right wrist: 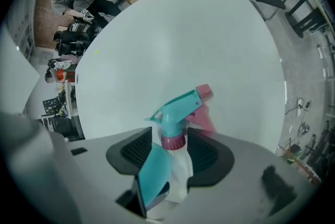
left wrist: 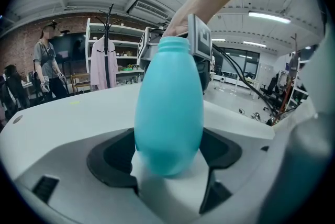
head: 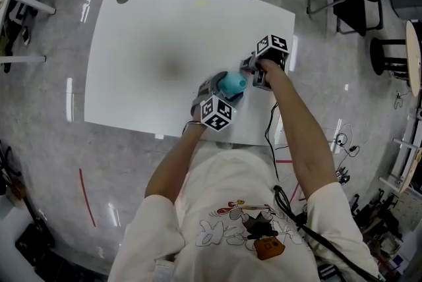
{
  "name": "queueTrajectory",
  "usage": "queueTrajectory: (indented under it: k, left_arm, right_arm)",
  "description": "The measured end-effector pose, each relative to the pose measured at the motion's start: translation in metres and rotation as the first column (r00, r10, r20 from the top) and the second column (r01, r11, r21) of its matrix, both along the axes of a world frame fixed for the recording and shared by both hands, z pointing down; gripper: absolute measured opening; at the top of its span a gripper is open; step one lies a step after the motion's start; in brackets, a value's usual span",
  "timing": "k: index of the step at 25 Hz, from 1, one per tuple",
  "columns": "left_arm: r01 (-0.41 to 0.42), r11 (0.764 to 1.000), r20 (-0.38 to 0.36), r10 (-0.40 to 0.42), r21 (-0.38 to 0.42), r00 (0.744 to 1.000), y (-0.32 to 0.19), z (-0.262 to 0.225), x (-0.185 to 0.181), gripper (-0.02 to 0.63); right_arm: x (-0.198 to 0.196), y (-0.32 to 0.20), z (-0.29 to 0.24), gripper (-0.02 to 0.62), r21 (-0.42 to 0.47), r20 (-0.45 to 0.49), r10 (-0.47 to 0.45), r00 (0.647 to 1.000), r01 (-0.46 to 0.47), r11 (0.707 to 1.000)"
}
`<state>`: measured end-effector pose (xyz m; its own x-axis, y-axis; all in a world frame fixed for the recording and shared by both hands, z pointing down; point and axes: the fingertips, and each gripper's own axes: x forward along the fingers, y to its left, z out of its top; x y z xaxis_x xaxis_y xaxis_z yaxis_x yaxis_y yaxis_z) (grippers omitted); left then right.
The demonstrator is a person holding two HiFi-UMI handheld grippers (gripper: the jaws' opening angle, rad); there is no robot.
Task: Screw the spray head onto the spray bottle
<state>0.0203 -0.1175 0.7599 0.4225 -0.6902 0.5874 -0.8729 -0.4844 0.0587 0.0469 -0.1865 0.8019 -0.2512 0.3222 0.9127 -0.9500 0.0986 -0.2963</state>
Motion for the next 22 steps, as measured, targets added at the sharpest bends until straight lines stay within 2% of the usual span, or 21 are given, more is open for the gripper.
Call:
queueTrajectory:
  k: [5,7,10,12,15,17,19,22]
  left_arm:
    - [0.006,1.000,0.001,-0.006,0.004,1.000,0.001,0.002,-0.005,0.383]
    - [0.008,1.000,0.001,-0.008,0.004,1.000,0.001,0.002,-0.006,0.383]
    - [0.003,1.000,0.003,-0.003,0.004,1.000,0.001,0.003,-0.007,0.383]
    - [0.007,1.000,0.000,-0.007,-0.006,1.000,0.003,0.004,-0.008,0.383]
    - [0.021,0.999,-0.003,-0.021,-0.035,1.000,0.007,-0.001,-0.002,0.383]
    - [0.019,0.999,0.001,-0.019,-0.036,1.000,0.002,-0.007,-0.002,0.383]
    - [0.020,1.000,0.014,-0.020,-0.023,1.000,-0.005,-0.016,-0.009,0.383]
    - [0.037,0.998,0.022,-0.036,-0.054,0.999,-0.009,-0.030,-0.016,0.383]
  right_arm:
    - [-0.001,-0.004,0.001,0.206,0.027,-0.025,-0.008,1.000,0.008,1.000]
    - [0.002,-0.004,0.002,0.137,0.044,-0.050,-0.039,0.998,0.041,0.998]
    - [0.002,-0.004,0.001,0.133,0.071,-0.049,-0.062,0.997,0.065,0.995]
    - [0.001,-0.004,-0.004,0.132,0.095,-0.024,-0.070,0.997,0.072,0.993]
    - [-0.005,-0.008,-0.027,0.131,0.177,0.077,-0.131,0.988,0.116,0.977]
    - [-0.017,-0.019,-0.056,0.130,0.297,0.157,-0.235,0.959,0.181,0.937]
    - [-0.030,-0.031,-0.092,0.130,0.443,0.205,-0.343,0.917,0.226,0.868]
    - [-0.040,-0.043,-0.156,0.130,0.614,0.283,-0.412,0.866,0.167,0.772]
